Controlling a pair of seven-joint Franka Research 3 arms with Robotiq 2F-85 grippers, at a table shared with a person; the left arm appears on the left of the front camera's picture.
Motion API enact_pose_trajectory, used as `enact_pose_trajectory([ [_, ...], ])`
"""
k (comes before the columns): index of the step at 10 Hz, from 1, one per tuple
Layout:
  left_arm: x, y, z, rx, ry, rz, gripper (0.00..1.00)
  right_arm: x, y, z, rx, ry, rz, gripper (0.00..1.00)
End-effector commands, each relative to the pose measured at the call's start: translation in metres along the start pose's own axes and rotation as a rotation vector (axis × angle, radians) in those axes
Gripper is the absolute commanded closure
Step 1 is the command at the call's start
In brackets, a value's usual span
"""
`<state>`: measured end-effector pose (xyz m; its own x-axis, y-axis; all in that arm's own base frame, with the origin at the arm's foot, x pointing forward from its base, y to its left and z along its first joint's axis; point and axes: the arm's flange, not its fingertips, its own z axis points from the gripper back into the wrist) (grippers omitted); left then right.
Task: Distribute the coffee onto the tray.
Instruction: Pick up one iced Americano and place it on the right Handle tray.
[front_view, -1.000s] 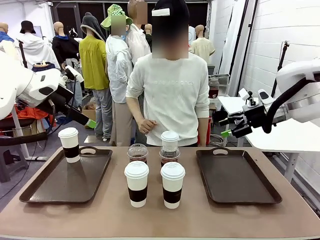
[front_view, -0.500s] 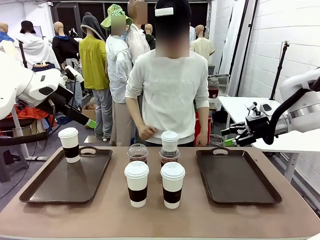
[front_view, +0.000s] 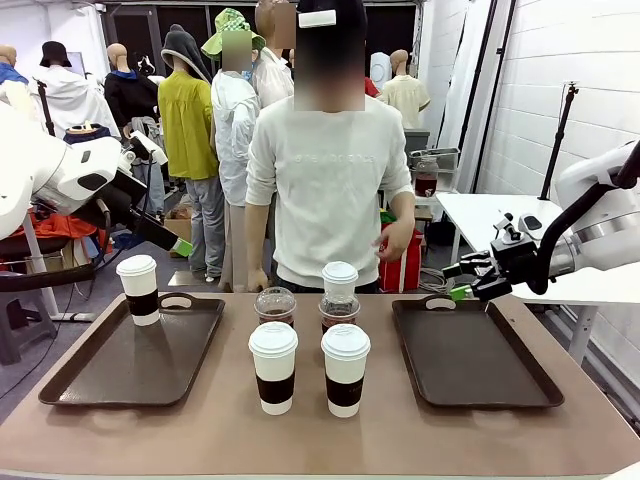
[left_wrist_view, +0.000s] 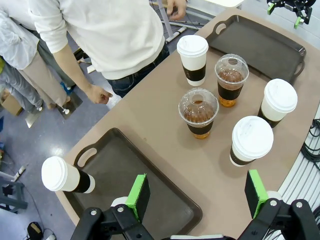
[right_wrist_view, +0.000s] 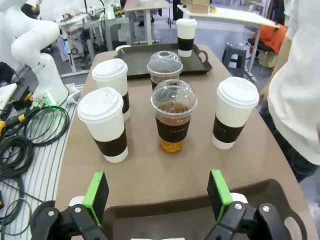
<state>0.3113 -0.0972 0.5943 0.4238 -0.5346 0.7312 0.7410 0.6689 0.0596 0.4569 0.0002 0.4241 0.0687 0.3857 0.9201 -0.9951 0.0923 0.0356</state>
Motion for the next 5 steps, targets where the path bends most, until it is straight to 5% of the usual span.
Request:
enact_pose_trajectory([
  [1, -0.002, 0.002, 0.001, -0.020, -0.004, -0.010, 0.00, -0.005, 0.000, -0.001, 0.028, -0.027, -0.009, 0.00],
  [5, -0.002, 0.002, 0.001, -0.020, -0.004, -0.010, 0.00, -0.016, -0.012, -0.011, 0.024, -0.042, 0.005, 0.00],
])
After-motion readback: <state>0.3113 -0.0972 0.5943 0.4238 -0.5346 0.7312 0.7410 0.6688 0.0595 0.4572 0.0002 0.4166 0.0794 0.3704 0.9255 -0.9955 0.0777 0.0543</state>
